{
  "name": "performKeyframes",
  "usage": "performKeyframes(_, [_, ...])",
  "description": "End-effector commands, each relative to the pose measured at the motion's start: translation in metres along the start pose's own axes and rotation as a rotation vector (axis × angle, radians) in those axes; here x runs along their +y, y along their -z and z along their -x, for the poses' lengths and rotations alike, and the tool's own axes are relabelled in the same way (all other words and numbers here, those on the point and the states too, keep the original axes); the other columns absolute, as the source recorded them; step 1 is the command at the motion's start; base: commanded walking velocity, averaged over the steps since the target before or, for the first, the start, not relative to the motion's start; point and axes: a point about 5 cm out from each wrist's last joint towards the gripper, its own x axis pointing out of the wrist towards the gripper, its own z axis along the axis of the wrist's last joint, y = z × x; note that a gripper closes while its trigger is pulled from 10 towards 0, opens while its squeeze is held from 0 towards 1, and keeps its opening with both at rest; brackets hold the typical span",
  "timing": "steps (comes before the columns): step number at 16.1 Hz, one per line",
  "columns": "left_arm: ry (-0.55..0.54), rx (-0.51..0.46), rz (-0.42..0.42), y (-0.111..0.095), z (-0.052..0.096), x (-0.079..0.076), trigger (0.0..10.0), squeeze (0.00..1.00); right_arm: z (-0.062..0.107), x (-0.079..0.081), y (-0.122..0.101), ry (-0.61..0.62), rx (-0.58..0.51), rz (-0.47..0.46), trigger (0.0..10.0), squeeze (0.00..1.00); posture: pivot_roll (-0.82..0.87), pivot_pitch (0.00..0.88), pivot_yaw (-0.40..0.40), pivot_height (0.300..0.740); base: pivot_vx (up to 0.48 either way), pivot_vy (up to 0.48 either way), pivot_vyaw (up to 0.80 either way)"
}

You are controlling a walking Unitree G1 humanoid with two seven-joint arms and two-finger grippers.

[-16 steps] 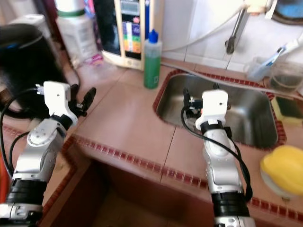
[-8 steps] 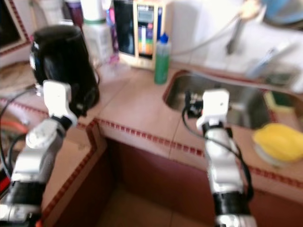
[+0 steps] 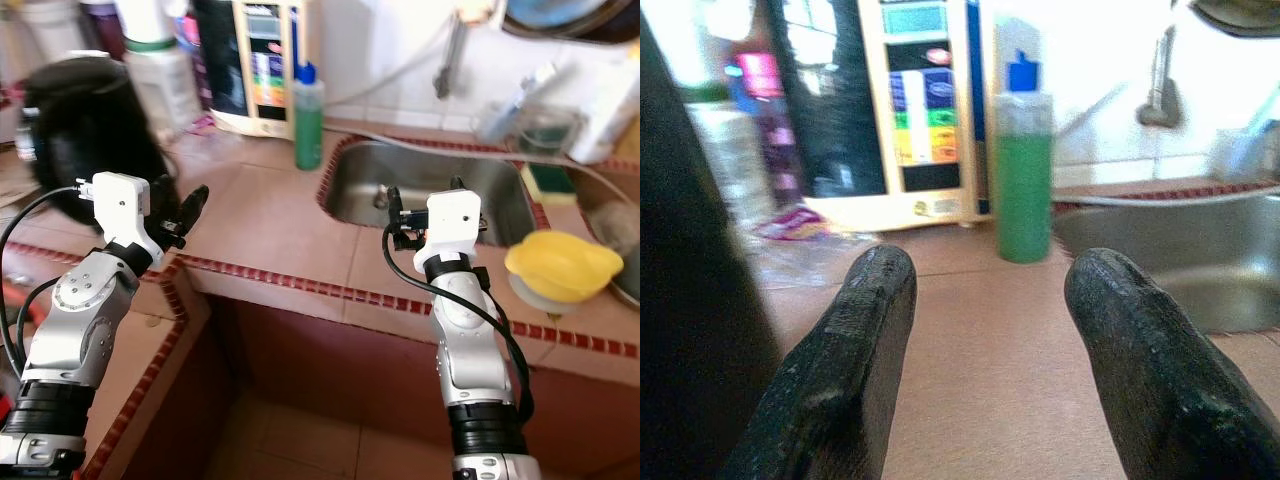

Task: Kitchen organization

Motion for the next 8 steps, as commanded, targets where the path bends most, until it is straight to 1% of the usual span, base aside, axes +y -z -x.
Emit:
performKeyframes(1, [0.009,-0.022,-0.015,-0.0046,0.0025,0.0025,10.0,0.0,-0.0013,0.0001,0.0003,0.0,0.007,-0.002,10.0,0.0,-0.17,0.014,0.03,0.74,0.0,0.0,-0.64])
performKeyframes(8, [0.031,-0.038,0.011,-0.007,0.0009,0.0,10.0,0.0,-0.0017,0.0016,0.0009,-0.009,0.013,0.01,10.0,0.0,-0.17,0.0,0.027,0.74,0.0,0.0,-0.64])
